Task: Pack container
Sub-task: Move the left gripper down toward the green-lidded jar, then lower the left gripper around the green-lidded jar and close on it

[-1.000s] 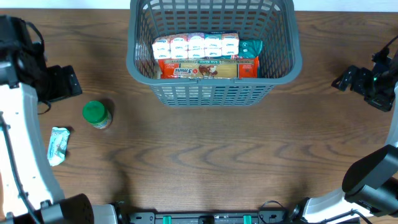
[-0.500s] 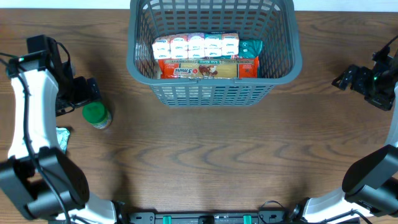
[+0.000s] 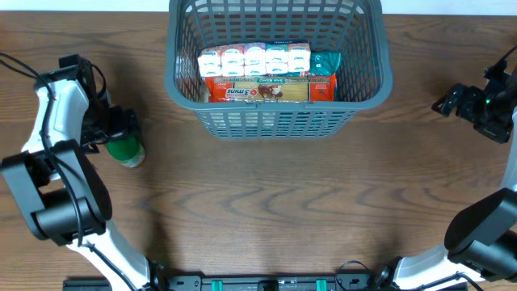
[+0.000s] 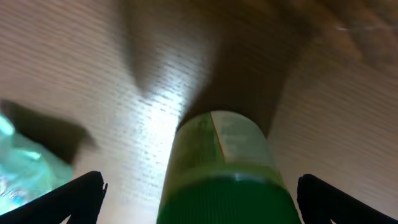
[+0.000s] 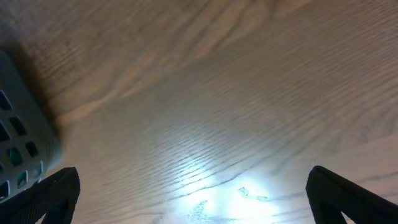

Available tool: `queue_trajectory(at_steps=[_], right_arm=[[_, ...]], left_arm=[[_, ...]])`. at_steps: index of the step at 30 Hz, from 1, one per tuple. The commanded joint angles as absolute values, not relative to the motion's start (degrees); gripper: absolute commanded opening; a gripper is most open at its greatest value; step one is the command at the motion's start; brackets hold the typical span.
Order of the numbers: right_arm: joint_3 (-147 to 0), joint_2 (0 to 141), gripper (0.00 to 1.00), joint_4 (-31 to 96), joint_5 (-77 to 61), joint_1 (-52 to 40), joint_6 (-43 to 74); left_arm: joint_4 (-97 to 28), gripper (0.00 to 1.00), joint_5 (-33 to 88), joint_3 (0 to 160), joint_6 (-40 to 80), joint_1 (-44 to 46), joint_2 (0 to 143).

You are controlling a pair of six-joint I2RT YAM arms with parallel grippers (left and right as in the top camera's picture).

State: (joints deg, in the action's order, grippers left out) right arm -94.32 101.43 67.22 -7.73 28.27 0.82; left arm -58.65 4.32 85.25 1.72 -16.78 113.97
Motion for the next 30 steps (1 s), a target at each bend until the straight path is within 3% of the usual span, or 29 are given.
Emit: queue_trajectory(at_steps=[1, 30], right_arm=[[-94.26, 101.38, 0.99, 66.85, -7.97, 28.42, 0.16], [-94.26, 101.38, 0.99, 67.09, -6.87, 28.49, -0.14]], left_arm=[[-58.26, 0.98, 4.58, 84.9, 2.5, -16.91, 116.49], [-58.0, 0.99, 5.56, 81.69, 2.04, -12.29, 120.11]])
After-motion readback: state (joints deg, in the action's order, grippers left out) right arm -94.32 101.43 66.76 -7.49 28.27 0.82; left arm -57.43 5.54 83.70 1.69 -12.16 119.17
